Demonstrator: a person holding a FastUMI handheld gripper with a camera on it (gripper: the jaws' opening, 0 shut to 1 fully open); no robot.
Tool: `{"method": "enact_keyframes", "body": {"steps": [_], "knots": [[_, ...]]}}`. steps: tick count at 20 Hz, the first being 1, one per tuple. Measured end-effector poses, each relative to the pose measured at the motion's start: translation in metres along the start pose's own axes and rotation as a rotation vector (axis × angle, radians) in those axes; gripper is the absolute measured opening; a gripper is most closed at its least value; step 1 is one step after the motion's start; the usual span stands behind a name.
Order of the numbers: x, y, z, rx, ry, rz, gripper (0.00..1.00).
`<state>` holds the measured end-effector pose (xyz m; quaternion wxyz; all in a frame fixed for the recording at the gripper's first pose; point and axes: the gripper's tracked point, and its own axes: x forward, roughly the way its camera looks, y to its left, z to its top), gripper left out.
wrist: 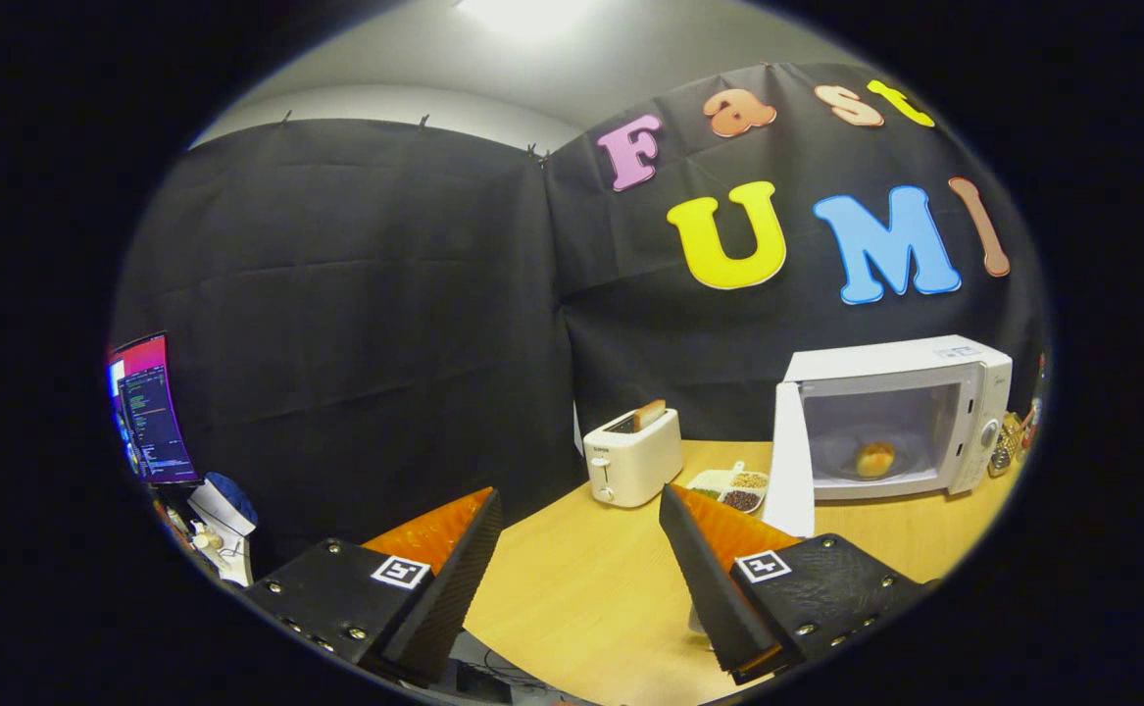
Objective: Open the microwave, put the food inside, and close the microwave door.
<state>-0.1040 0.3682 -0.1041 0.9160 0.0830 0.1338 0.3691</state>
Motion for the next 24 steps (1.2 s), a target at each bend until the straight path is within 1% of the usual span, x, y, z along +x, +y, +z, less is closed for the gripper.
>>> {"method": "enact_keyframes", "body": {"steps": [5, 9, 11, 12, 14, 15, 16, 17, 18, 20, 24], "knots": [[0.011, -0.011, -0.048, -0.001, 0.104, -0.011, 0.98], [0.018, -0.028, -0.069, 0.007, 0.153, -0.028, 0.96], [0.022, -0.039, -0.073, 0.005, 0.167, -0.052, 0.76], [0.024, -0.044, -0.076, 0.003, 0.173, -0.068, 0.64], [0.026, -0.046, -0.081, 0.008, 0.195, -0.054, 0.51], [0.022, -0.050, -0.082, -0.011, 0.205, -0.071, 0.50], [0.018, -0.070, -0.079, -0.038, 0.191, -0.143, 0.34], [0.019, -0.073, -0.079, -0.023, 0.193, -0.142, 0.18], [0.020, -0.073, -0.088, 0.000, 0.210, -0.137, 0.02], [0.017, -0.082, -0.089, -0.004, 0.225, -0.146, 0.03], [0.011, -0.103, -0.083, -0.016, 0.215, -0.177, 0.03]]}}
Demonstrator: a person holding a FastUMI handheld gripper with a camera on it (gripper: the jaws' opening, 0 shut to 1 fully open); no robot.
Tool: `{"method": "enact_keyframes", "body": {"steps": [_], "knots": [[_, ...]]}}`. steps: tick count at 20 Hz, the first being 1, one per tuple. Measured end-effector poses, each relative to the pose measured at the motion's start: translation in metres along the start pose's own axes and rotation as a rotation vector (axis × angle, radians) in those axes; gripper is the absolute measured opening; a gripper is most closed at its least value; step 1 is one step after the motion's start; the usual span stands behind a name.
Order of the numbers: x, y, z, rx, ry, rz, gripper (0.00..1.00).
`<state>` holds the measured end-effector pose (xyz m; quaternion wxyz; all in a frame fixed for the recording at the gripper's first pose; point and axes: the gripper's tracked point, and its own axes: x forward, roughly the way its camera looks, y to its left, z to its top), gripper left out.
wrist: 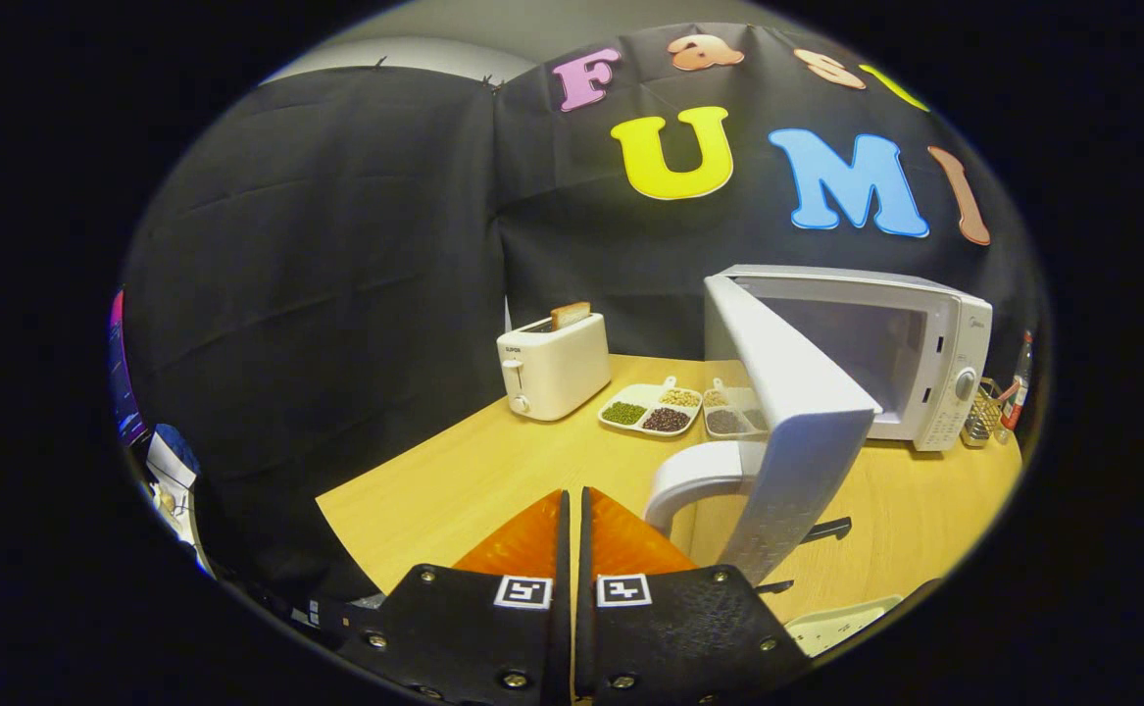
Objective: Open the microwave, put the food inside, and close the microwave door.
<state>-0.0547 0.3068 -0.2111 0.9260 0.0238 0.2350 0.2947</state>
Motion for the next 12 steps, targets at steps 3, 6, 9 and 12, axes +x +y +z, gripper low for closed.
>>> {"method": "enact_keyframes", "body": {"steps": [3, 6, 9, 12], "knots": [[-0.003, -0.024, 0.006, 0.004, -0.007, -0.042, 0.03], [-0.005, -0.049, 0.012, 0.015, -0.011, -0.079, 0.03], [-0.006, -0.076, 0.016, 0.024, -0.011, -0.125, 0.03], [-0.007, -0.102, 0.020, 0.031, -0.014, -0.164, 0.03]]}}
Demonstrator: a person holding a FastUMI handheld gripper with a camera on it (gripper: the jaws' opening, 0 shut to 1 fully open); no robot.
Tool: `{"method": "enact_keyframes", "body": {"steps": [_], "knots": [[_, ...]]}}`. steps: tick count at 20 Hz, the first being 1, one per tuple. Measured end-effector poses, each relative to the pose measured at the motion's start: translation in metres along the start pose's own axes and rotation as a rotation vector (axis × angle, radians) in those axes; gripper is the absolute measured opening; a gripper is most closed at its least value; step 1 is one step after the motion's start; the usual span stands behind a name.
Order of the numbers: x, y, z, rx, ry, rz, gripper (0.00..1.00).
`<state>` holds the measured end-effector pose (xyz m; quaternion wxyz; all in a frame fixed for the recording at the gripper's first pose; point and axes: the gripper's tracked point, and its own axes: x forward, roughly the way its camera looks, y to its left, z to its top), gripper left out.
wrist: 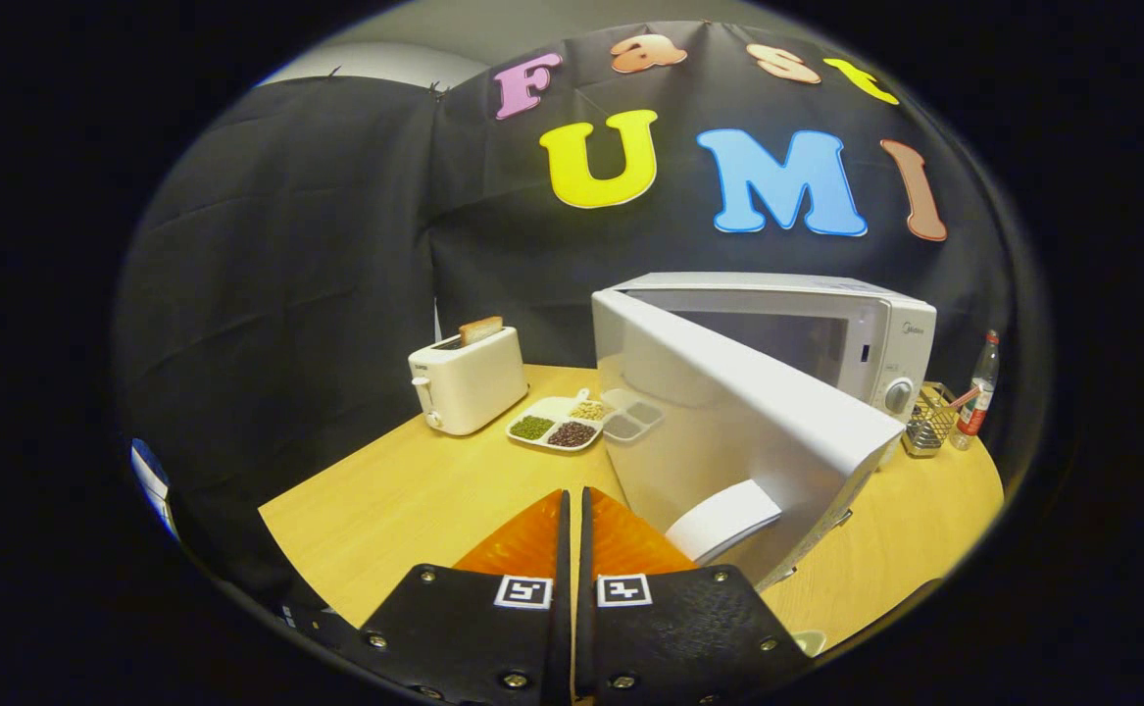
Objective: Open the microwave, put the food inside, and close the microwave door.
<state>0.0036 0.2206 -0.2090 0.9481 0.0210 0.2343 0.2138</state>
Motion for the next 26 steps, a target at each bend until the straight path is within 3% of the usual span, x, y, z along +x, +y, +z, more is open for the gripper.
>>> {"method": "enact_keyframes", "body": {"steps": [20, 26], "knots": [[0.050, -0.167, 0.047, 0.048, -0.056, -0.246, 0.03], [0.076, -0.195, 0.062, 0.015, -0.065, -0.294, 0.03]]}}
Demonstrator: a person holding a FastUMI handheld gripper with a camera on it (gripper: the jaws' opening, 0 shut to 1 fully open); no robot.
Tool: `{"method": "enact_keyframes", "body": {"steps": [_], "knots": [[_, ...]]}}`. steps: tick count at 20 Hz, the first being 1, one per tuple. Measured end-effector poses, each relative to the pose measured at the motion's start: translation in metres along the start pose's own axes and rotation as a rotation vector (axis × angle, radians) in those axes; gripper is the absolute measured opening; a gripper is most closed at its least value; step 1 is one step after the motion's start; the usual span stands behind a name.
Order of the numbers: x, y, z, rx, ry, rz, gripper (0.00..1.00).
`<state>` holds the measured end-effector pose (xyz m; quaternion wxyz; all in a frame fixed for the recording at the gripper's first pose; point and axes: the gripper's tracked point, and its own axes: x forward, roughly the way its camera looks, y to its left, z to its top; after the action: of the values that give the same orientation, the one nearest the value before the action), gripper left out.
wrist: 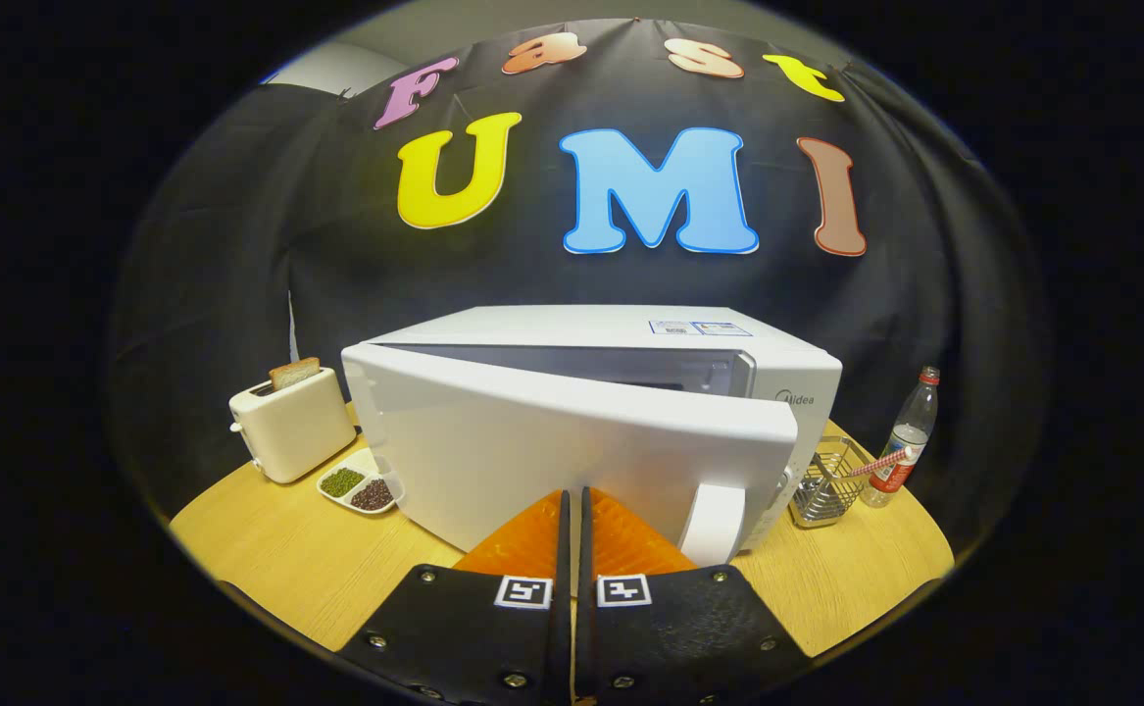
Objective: Open the microwave, put the food inside, and close the microwave door.
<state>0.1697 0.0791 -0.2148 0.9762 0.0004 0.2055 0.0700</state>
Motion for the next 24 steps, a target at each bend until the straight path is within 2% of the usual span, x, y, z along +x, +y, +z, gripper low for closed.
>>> {"method": "enact_keyframes", "body": {"steps": [10, 18, 20, 24], "knots": [[0.046, -0.017, 0.017, 0.004, -0.006, -0.058, 0.03], [0.058, -0.019, 0.025, -0.015, -0.022, -0.088, 0.03], [0.054, -0.016, 0.025, 0.017, -0.002, -0.084, 0.05], [0.027, -0.018, 0.047, 0.003, -0.054, -0.099, 0.05]]}}
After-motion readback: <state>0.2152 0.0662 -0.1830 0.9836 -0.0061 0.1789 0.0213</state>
